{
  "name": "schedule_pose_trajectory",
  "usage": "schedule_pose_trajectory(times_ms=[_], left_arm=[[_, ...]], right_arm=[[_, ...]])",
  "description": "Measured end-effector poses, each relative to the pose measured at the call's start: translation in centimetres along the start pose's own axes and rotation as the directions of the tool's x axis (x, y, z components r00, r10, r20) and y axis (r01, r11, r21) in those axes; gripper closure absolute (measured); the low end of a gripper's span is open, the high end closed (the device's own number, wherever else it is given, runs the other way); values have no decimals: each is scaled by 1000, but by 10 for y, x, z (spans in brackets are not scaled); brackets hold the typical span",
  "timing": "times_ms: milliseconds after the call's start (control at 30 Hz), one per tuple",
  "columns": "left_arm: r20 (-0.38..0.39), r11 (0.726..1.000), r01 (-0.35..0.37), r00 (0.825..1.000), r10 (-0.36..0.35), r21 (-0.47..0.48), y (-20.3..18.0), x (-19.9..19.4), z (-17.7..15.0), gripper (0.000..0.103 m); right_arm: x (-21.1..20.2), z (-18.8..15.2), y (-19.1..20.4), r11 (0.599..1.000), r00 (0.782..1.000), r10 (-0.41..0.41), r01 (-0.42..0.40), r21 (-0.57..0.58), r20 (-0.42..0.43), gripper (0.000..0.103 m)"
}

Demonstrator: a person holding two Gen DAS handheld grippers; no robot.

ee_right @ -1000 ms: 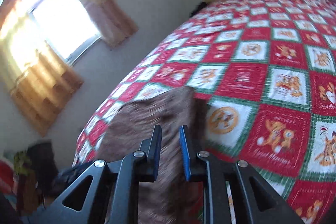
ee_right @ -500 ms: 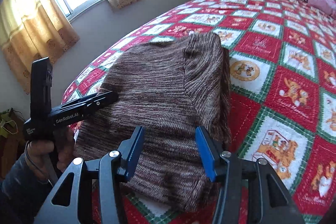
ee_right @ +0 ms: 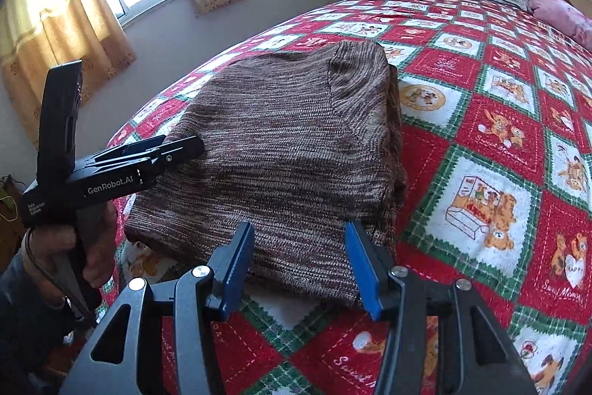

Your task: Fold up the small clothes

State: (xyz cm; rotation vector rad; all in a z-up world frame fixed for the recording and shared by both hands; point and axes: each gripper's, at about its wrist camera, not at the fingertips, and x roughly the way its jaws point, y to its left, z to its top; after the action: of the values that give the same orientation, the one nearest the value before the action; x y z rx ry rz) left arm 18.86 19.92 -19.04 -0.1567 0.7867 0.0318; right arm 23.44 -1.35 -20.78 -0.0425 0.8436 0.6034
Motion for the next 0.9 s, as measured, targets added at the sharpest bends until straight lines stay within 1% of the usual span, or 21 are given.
schedule_pose_trajectory(times_ms=[200,233,333,400,467,500,600,800,900], left_arm=[[18,1000,-1,1000,1,0,-2,-6,-7,19],[18,1000,2,1000,-2,-1,-3,-8,-8,19],[14,1000,-6,1000,5,15,-5,-15,-11,10],[10,999,-15,1000,14,37,-7,-16,-15,9],[-16,998,-26,999,27,57,-10,-15,-19,9],[-14,998,-29,999,30,59,-10,-17,-20,9],[9,997,-26,1000,26,68,-13,-30,-23,9],[68,996,-23,998,17,92,-20,-62,-20,9],[100,993,-23,995,11,116,-23,-85,-23,9]], right_arm=[[5,-3,15,995,997,-75,74,-60,-4,50],[5,-3,17,995,996,-87,86,-57,-7,50],[3,-4,17,995,995,-95,95,-38,-4,49],[3,-5,16,995,996,-94,94,-25,1,49],[0,-6,17,995,995,-95,95,-14,4,49],[-4,-7,17,995,995,-97,97,1,10,49],[-17,-9,19,994,994,-105,104,35,21,49],[-41,-17,30,988,988,-153,152,34,34,48],[-58,-22,37,986,985,-161,159,41,65,47]])
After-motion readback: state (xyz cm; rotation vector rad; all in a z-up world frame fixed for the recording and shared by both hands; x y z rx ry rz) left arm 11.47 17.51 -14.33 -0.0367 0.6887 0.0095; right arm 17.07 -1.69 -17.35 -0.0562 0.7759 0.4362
